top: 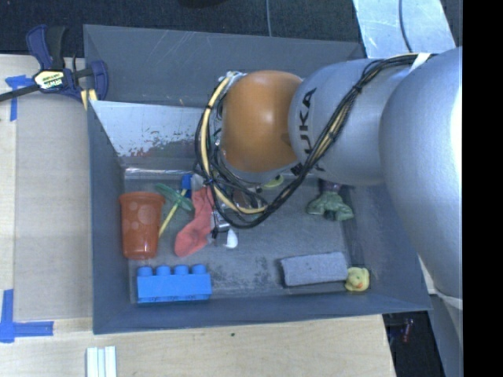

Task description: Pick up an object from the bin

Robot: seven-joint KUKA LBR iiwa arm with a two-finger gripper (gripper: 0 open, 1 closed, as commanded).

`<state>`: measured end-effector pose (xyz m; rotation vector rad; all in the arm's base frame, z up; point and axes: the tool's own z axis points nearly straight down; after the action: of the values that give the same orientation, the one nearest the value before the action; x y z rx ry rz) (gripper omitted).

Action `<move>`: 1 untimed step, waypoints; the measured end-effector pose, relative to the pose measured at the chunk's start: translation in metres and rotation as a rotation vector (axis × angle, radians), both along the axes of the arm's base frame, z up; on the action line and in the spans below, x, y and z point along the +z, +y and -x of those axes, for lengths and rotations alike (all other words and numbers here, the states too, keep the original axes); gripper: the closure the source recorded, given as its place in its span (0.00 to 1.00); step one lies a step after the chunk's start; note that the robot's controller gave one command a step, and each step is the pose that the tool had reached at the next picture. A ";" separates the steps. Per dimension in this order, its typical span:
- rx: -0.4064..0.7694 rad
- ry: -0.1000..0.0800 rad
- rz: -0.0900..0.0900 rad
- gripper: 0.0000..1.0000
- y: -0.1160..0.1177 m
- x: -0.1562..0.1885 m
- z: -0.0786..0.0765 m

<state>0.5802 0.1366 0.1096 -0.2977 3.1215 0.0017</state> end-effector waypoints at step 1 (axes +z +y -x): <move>0.167 -0.018 -0.003 0.00 -0.013 -0.034 -0.024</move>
Offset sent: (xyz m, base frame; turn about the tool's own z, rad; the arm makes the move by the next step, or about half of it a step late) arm 0.0122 -0.0181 -0.0396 -0.0994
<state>0.6040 0.1236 0.0752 -0.5540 3.0685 0.0041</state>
